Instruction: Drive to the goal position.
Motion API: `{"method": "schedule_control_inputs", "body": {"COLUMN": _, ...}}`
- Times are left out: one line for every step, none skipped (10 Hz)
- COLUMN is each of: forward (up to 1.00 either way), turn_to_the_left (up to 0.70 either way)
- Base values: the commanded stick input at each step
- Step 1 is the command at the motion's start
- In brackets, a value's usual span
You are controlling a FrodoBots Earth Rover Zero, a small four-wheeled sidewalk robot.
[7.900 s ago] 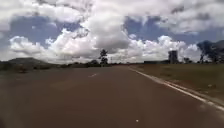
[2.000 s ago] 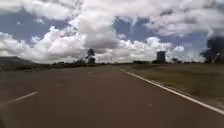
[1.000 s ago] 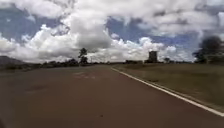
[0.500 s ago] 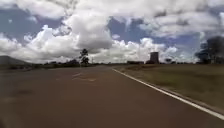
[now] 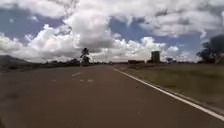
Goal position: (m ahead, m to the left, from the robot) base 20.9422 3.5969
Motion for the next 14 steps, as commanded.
{"method": "schedule_control_inputs", "body": {"forward": 1.00, "turn_to_the_left": 0.00}}
{"method": "schedule_control_inputs", "body": {"forward": 1.00, "turn_to_the_left": 0.00}}
{"method": "schedule_control_inputs", "body": {"forward": 1.00, "turn_to_the_left": 0.00}}
{"method": "schedule_control_inputs", "body": {"forward": 1.00, "turn_to_the_left": 0.00}}
{"method": "schedule_control_inputs", "body": {"forward": 1.00, "turn_to_the_left": 0.00}}
{"method": "schedule_control_inputs", "body": {"forward": 1.00, "turn_to_the_left": 0.00}}
{"method": "schedule_control_inputs", "body": {"forward": 1.00, "turn_to_the_left": 0.00}}
{"method": "schedule_control_inputs", "body": {"forward": 1.00, "turn_to_the_left": 0.00}}
{"method": "schedule_control_inputs", "body": {"forward": 1.00, "turn_to_the_left": 0.00}}
{"method": "schedule_control_inputs", "body": {"forward": 1.00, "turn_to_the_left": 0.00}}
{"method": "schedule_control_inputs", "body": {"forward": 1.00, "turn_to_the_left": 0.00}}
{"method": "schedule_control_inputs", "body": {"forward": 1.00, "turn_to_the_left": 0.00}}
{"method": "schedule_control_inputs", "body": {"forward": 1.00, "turn_to_the_left": 0.15}}
{"method": "schedule_control_inputs", "body": {"forward": 1.00, "turn_to_the_left": 0.32}}
